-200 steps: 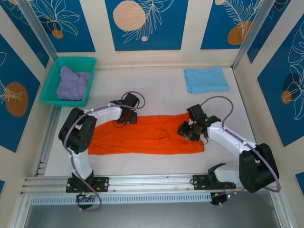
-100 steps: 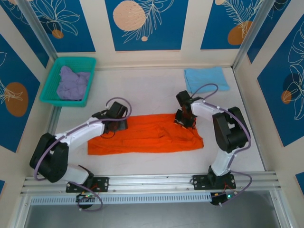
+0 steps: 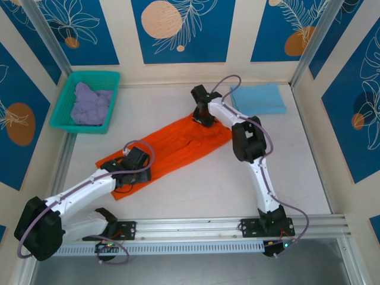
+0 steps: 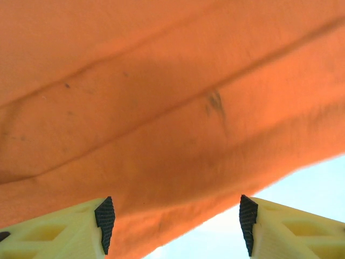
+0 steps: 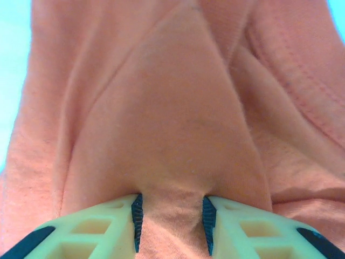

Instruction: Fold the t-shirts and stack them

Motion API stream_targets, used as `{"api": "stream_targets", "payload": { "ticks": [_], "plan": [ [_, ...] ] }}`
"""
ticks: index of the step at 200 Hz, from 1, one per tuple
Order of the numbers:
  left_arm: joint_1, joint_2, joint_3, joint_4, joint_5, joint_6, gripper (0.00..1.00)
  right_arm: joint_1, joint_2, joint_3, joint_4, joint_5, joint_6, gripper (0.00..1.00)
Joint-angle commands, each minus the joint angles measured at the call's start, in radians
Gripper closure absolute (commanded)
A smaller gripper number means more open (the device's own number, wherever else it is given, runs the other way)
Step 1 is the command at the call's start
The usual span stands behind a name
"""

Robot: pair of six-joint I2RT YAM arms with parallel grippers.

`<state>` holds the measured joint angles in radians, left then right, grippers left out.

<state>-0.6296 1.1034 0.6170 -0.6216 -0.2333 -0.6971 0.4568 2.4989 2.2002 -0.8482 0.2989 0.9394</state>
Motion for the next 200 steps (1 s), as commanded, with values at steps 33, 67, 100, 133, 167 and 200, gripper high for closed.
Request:
{"api": "stream_targets", "payload": {
  "ticks": [33,67,100,133,167,200],
  "plan": [
    [-0.045,0.186,0.003,0.052,0.150,0.046,0.39,-0.052,0.306,0.439,-0.062,-0.316,-0.004,0.61],
    [-0.057,0.291,0.024,0.082,0.172,0.050,0.39,-0.080,0.312,0.464,0.073,-0.412,-0.007,0.55],
    [-0.100,0.382,0.056,0.143,0.294,0.053,0.40,-0.122,0.279,0.531,0.064,-0.418,-0.036,0.46],
    [-0.206,0.445,0.128,0.159,0.360,0.025,0.40,-0.148,0.086,0.471,-0.009,-0.374,-0.124,0.38],
    [-0.359,0.526,0.269,0.123,0.392,-0.007,0.40,-0.168,-0.175,0.212,-0.087,-0.283,-0.189,0.37],
    [-0.493,0.608,0.407,0.065,0.407,-0.014,0.38,-0.194,-0.432,-0.284,0.006,-0.225,-0.199,0.40]
  ]
}}
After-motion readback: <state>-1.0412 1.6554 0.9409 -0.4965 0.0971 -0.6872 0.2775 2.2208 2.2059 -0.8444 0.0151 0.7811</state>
